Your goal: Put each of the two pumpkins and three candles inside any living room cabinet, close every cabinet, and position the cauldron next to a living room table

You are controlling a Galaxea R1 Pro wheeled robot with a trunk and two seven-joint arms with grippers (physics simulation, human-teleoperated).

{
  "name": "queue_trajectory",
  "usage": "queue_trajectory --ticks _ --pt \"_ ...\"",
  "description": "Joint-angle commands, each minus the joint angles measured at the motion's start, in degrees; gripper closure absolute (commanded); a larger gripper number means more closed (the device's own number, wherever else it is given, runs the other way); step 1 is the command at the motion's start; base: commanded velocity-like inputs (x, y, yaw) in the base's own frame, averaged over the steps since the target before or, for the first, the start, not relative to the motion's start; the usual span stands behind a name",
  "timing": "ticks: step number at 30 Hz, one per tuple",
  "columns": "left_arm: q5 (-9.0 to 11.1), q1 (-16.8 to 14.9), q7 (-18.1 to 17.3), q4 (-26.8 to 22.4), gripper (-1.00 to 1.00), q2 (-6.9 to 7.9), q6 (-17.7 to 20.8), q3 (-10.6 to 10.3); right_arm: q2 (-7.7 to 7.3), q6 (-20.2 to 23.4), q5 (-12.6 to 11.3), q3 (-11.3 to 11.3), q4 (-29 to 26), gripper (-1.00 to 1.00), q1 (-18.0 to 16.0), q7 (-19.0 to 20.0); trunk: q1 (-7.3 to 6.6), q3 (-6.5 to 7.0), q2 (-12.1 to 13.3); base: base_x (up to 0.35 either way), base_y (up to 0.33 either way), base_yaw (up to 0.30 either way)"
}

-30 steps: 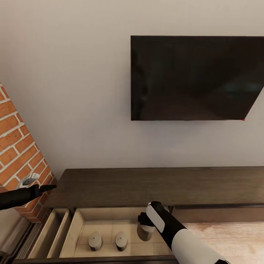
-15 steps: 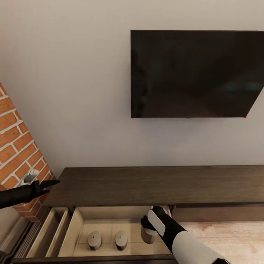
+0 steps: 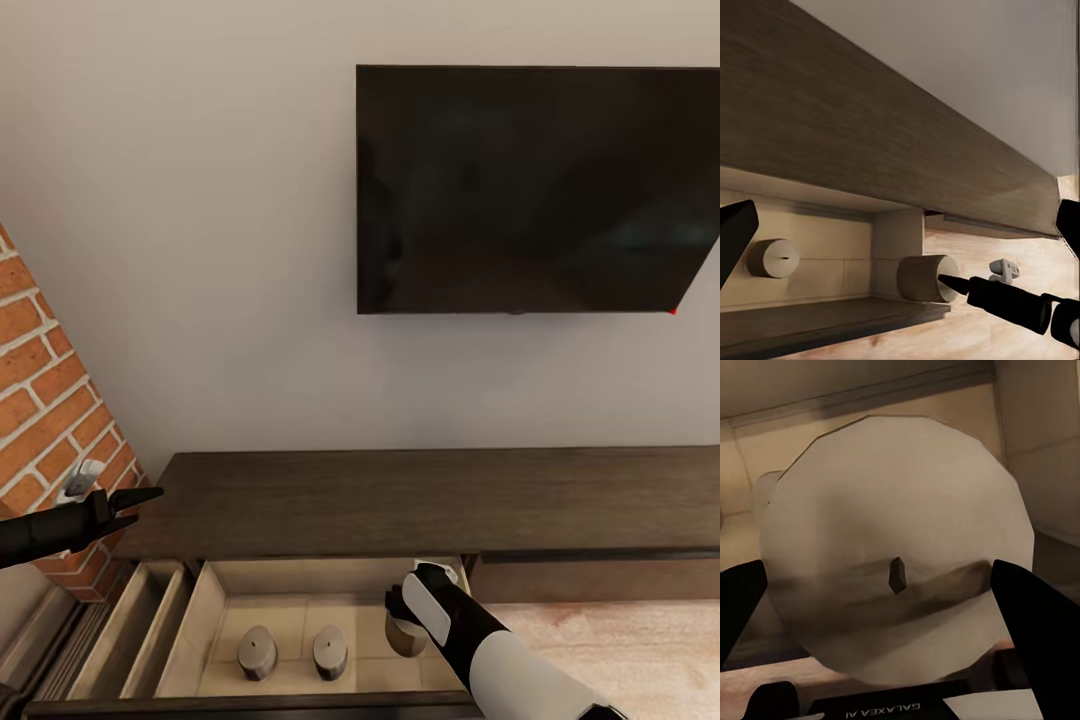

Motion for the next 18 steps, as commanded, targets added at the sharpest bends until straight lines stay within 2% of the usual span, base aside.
queue_trajectory --ticks 1,7,18 --pt "-0.03 -0.04 -0.60 0.02 -1.00 0.01 0.22 0.06 0.00 0.15 -0.27 0.24 -0.05 1.00 -0.07 -0.43 0.22 -0.24 -0.45 0.000 0.000 0.000" --pt "1.82 -0.04 -0.60 0.08 -1.00 0.01 0.22 0.09 0.00 0.10 -0.25 0.32 -0.05 1.00 -0.03 -0.43 1.54 -1.32 -2.85 0.000 0.000 0.000" --pt "2.03 -0.04 -0.60 0.19 -1.00 0.01 0.22 0.11 0.00 0.11 -0.24 0.34 -0.58 1.00 -0.01 -0.04 3.96 -3.29 -7.27 0.000 0.000 0.000"
